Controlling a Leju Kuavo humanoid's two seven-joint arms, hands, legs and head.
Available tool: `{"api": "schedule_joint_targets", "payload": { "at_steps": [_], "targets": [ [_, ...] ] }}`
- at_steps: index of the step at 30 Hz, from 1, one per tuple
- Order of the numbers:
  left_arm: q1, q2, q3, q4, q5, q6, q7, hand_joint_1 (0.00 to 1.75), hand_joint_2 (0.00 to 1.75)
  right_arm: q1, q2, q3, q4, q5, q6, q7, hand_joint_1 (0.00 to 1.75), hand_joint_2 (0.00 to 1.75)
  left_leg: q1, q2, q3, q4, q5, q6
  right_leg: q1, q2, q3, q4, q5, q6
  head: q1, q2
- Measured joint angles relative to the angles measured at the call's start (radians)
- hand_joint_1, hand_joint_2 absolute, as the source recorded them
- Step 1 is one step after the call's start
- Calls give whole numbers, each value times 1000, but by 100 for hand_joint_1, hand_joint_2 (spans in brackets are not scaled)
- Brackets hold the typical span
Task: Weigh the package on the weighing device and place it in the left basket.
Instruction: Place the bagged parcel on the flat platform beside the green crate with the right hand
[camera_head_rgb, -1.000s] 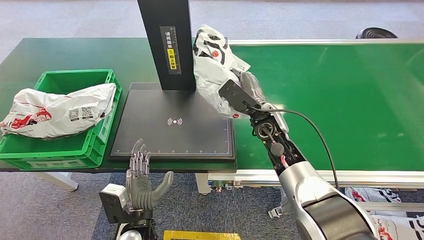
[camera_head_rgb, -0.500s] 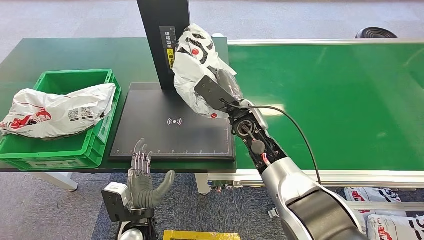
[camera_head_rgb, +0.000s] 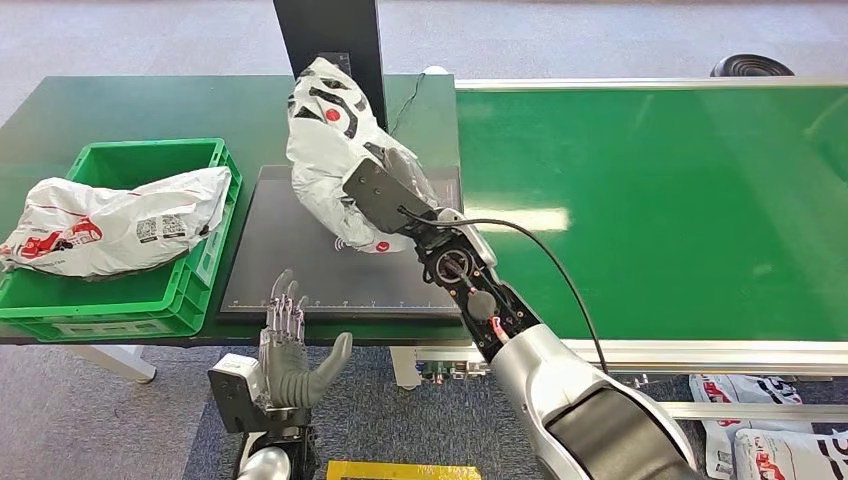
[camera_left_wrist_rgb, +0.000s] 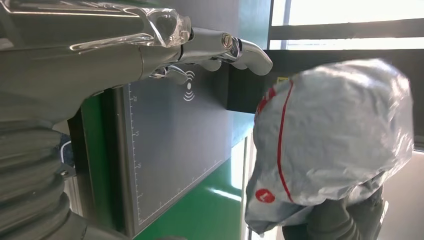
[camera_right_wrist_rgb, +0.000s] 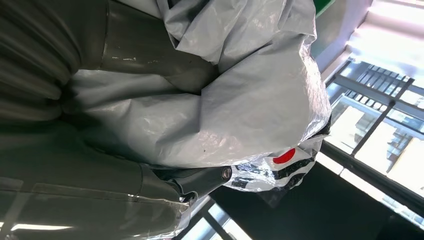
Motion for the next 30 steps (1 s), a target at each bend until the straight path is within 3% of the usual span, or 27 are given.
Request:
{"api": "schedule_joint_targets", "payload": {
  "at_steps": [12, 13, 16, 17, 30],
  "targets": [
    [-42, -9, 0, 30, 1, 4, 17, 0, 175, 27, 32, 110, 6, -123, -38, 50, 175, 175, 0, 0, 0, 0, 0, 0, 0, 0, 0, 0, 0, 0, 0, 0],
    [-43, -9, 0, 32, 1, 3, 18, 0, 175, 27, 32, 111, 7, -121, -42, 50, 154, 175, 0, 0, 0, 0, 0, 0, 0, 0, 0, 0, 0, 0, 0, 0],
    [-47, -10, 0, 38, 1, 0, 18, 0, 175, 27, 31, 111, 11, -110, -57, 52, 23, 175, 0, 0, 0, 0, 0, 0, 0, 0, 0, 0, 0, 0, 0, 0],
    [-48, -10, 0, 40, 1, -1, 18, 0, 175, 27, 31, 110, 11, -107, -62, 52, 0, 175, 0, 0, 0, 0, 0, 0, 0, 0, 0, 0, 0, 0, 0, 0],
    [-59, -13, 1, 65, 3, -1, 22, 0, 175, 26, 27, 86, 14, -81, -72, 60, 0, 175, 0, 0, 0, 0, 0, 0, 0, 0, 0, 0, 0, 0, 0, 0]
  ]
}}
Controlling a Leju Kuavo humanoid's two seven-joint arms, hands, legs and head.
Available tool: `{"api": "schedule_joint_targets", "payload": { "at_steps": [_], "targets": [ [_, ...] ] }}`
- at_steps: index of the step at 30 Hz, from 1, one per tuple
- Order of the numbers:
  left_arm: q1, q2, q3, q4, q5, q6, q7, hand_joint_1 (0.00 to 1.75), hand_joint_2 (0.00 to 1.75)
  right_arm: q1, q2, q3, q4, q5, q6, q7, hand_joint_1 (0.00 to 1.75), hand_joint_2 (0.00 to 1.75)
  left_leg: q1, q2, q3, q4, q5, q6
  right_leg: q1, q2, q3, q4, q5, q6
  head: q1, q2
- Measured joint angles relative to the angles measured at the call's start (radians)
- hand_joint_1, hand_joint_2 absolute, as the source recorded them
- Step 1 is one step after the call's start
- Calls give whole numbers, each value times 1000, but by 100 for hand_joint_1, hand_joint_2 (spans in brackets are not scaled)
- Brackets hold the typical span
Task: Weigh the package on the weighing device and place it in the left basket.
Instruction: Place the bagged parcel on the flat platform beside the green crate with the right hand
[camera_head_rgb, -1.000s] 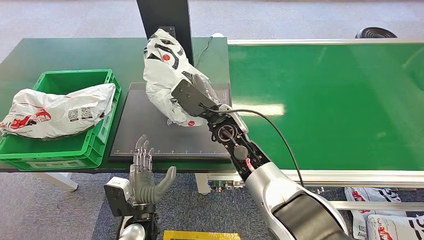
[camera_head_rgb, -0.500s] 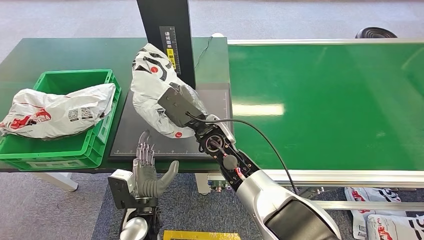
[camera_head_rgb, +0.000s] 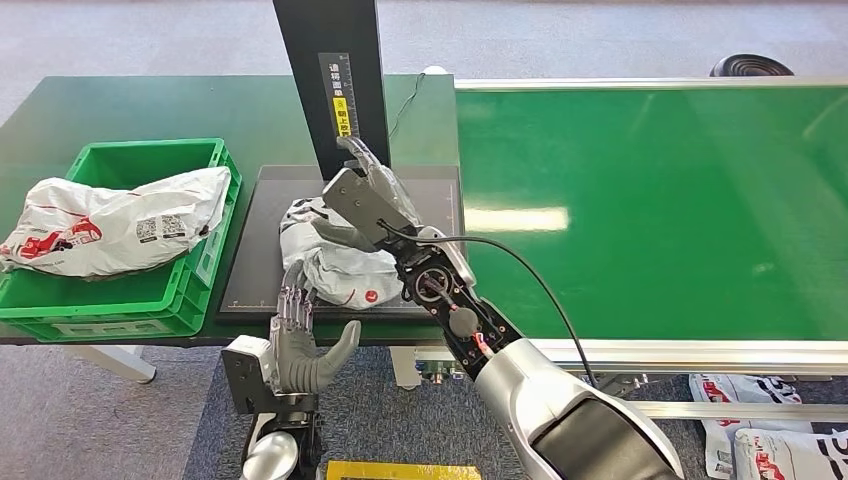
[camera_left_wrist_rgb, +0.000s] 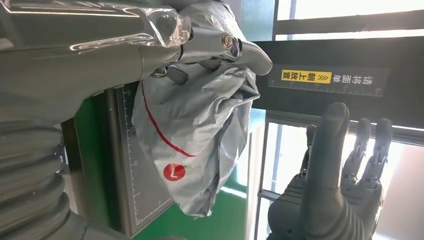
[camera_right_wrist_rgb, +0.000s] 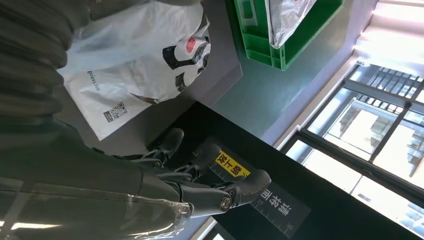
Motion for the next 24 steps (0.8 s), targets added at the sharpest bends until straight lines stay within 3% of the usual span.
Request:
{"api": "schedule_joint_targets", "payload": {
  "at_steps": [16, 24],
  "targets": [
    [-14, 7, -1, -7, -83, -15, 37, 0, 175, 39, -16, -23, 0, 27, 9, -47, 0, 175, 0, 0, 0, 0, 0, 0, 0, 0, 0, 0, 0, 0, 0, 0],
    [-114, 89, 34, -122, -210, -109, 161, 0, 175, 182, -46, -36, -95, -14, 18, -147, 0, 175, 0, 0, 0, 0, 0, -1, 0, 0, 0, 0, 0, 0, 0, 0]
  ]
}}
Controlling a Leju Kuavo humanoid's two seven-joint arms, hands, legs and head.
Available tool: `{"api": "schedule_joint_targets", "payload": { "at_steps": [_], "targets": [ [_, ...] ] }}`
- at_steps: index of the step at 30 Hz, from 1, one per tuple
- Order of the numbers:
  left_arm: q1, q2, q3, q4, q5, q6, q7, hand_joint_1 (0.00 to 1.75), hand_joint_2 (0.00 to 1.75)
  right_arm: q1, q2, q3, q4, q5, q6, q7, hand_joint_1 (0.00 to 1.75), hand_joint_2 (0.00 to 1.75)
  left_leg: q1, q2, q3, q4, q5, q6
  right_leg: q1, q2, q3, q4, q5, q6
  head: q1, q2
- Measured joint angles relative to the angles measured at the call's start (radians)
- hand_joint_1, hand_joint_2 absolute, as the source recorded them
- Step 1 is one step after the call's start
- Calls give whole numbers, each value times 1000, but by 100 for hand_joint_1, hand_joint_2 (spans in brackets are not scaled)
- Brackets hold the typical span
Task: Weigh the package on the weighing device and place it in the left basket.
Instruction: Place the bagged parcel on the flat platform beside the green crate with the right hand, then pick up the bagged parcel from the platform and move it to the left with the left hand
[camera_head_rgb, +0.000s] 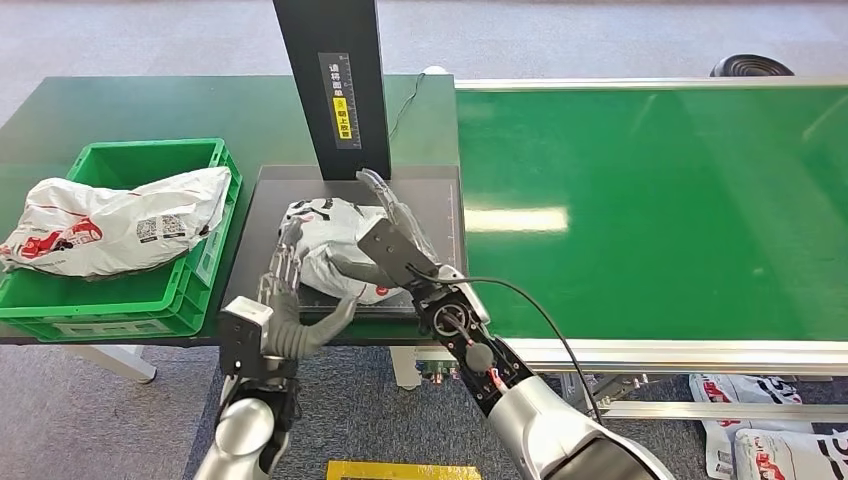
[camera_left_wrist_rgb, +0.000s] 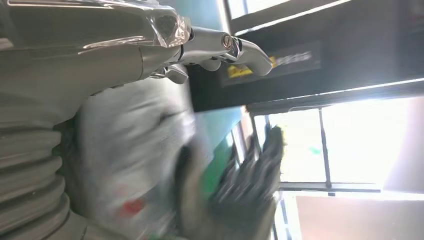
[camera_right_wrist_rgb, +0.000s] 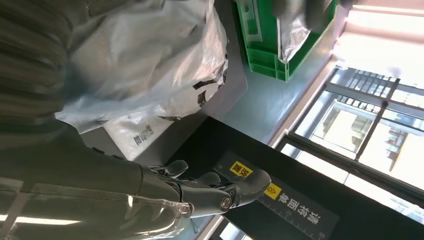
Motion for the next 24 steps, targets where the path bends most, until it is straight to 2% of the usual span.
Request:
{"api": "schedule_joint_targets", "payload": {
  "at_steps": [8, 14, 18, 24],
  "targets": [
    [-196, 134, 52, 15, -30, -41, 55, 0, 175, 193, -33, 0, -105, -52, -31, -42, 0, 175, 0, 0, 0, 0, 1, -1, 0, 0, 0, 0, 0, 0, 0, 0],
    [-344, 220, 63, 107, 18, -74, 89, 0, 175, 337, -53, -14, -176, -71, -39, -29, 0, 175, 0, 0, 0, 0, 1, -1, 0, 0, 0, 0, 0, 0, 0, 0],
    [-406, 255, 61, 173, 27, -82, 94, 0, 175, 403, -64, -39, -223, -69, -38, -19, 0, 175, 0, 1, 0, 0, 1, -1, 0, 1, 0, 0, 0, 0, 0, 0],
    [-454, 277, 47, 237, 28, -98, 114, 0, 175, 440, -73, -67, -267, -62, -36, -9, 0, 175, 0, 1, 0, 0, 1, -1, 0, 0, 0, 0, 0, 0, 0, 0]
  ]
}}
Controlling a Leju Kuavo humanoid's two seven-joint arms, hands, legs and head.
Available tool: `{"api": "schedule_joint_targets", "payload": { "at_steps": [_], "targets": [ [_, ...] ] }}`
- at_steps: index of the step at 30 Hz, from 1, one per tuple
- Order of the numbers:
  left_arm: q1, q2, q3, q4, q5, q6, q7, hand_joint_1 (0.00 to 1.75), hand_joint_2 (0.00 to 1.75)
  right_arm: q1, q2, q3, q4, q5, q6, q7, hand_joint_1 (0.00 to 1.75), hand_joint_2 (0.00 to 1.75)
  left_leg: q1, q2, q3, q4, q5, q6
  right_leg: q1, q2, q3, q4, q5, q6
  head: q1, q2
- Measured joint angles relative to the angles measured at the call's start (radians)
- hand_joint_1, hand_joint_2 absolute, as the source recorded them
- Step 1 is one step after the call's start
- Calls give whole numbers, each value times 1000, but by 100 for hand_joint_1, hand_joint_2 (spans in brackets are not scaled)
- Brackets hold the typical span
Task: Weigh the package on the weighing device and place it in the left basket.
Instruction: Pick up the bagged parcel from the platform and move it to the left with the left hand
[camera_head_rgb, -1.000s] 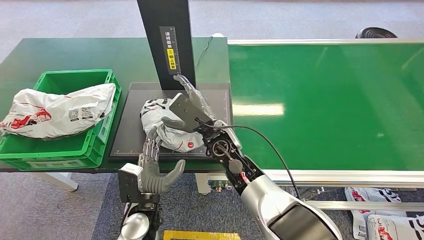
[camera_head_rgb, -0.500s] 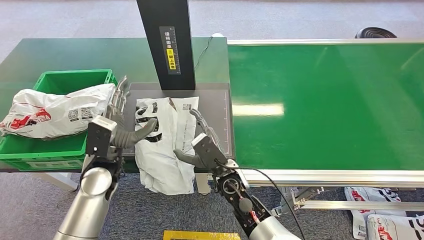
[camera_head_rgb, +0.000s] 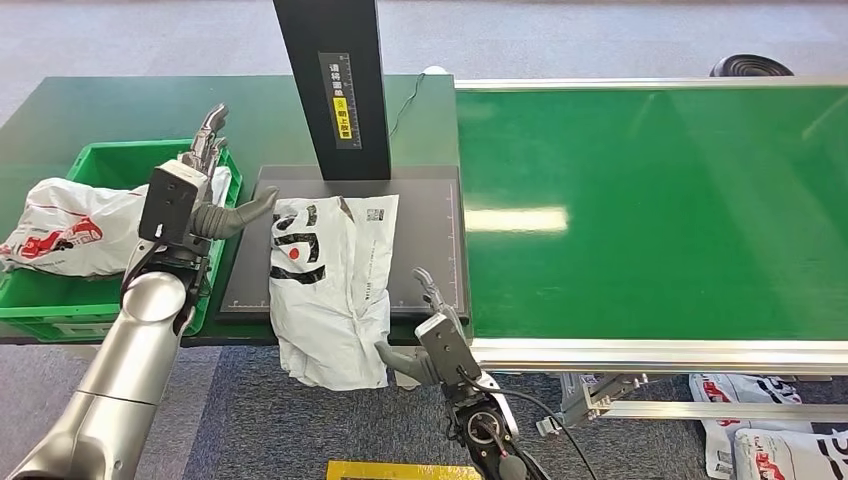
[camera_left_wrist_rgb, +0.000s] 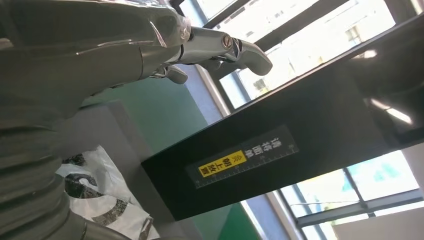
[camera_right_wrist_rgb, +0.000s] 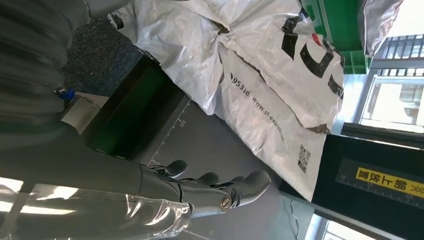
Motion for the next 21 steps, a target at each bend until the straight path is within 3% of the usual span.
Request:
{"api": "schedule_joint_targets", "payload": {
  "at_steps": [4, 10, 13, 17, 21],
  "targets": [
    [-100, 22, -53, 104, -64, -124, 69, 0, 175, 26, -6, -24, -35, 4, 8, 3, 0, 175, 0, 0, 0, 0, 1, 0, 0, 0, 0, 0, 0, 0, 0, 0],
    [-416, 47, -253, 331, -253, -504, 90, 0, 175, 35, -7, -44, -62, 4, 47, 0, 0, 175, 0, 1, -1, 0, 2, 0, 0, 0, -1, 0, 2, -2, 0, 0],
    [-537, 44, -345, 411, -271, -643, 93, 0, 175, 33, -2, -48, -67, 2, 58, -1, 0, 175, 0, 2, 0, 0, 2, 0, 0, 1, -1, 0, 3, -2, 0, 0],
    [-620, 35, -428, 480, -273, -700, 94, 0, 175, 27, 2, -53, -68, -4, 63, -10, 0, 175, 0, 2, -1, 0, 2, 0, 0, 1, -1, 0, 3, -2, 0, 0],
    [-652, 21, -482, 529, -267, -708, 93, 0, 175, 24, 5, -57, -68, -11, 62, -21, 0, 175, 0, 2, 0, 0, 2, 0, 0, 1, -1, 0, 3, -2, 0, 0]
  ]
}}
